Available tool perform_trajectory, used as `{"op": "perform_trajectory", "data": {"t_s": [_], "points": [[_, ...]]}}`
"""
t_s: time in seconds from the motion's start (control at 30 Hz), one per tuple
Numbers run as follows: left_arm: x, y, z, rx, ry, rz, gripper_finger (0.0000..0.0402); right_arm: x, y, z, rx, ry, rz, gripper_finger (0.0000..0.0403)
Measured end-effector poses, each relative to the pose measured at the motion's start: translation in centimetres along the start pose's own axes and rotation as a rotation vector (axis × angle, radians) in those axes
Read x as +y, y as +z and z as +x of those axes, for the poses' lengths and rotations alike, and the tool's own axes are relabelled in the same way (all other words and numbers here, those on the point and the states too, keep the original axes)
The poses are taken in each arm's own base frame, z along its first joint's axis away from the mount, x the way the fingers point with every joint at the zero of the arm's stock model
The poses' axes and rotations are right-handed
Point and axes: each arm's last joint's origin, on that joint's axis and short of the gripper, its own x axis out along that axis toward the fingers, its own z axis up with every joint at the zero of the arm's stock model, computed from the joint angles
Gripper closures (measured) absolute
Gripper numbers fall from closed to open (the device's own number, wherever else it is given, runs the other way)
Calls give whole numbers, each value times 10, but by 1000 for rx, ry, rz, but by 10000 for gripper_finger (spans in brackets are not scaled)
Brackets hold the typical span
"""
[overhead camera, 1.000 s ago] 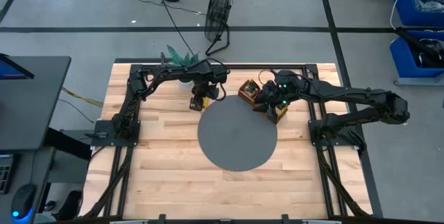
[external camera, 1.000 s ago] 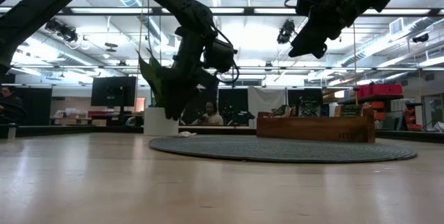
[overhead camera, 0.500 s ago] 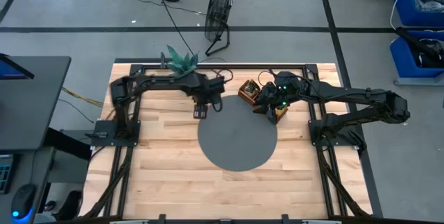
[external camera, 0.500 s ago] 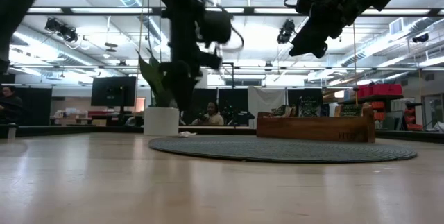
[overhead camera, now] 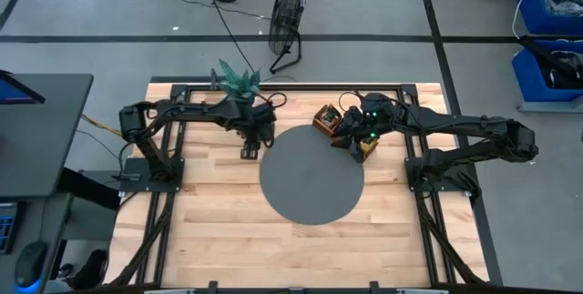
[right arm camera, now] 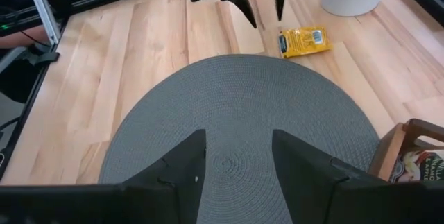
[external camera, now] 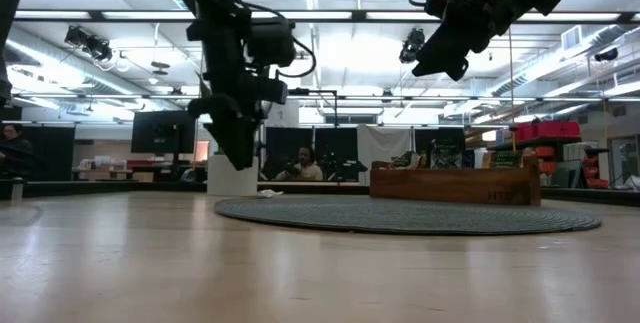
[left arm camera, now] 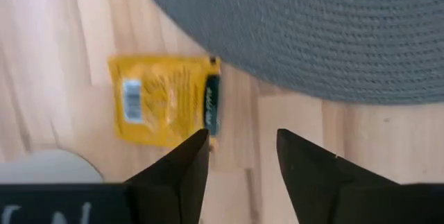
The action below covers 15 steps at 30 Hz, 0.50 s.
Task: Pick & Place Tea
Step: Put the yellow tea bag into the right section of the wooden organizer
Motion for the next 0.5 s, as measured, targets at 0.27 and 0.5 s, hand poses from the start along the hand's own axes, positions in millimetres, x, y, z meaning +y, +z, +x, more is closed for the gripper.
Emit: {"op": "perform_trajectory", "data": {"t_s": [0.27,0.5], "points": [[5,3,5,-33,23,147,180,0,0,0,-3,0,16,229],[9,-1,23,14,4,181,157,0,0,0,-4,0,16,229]]}}
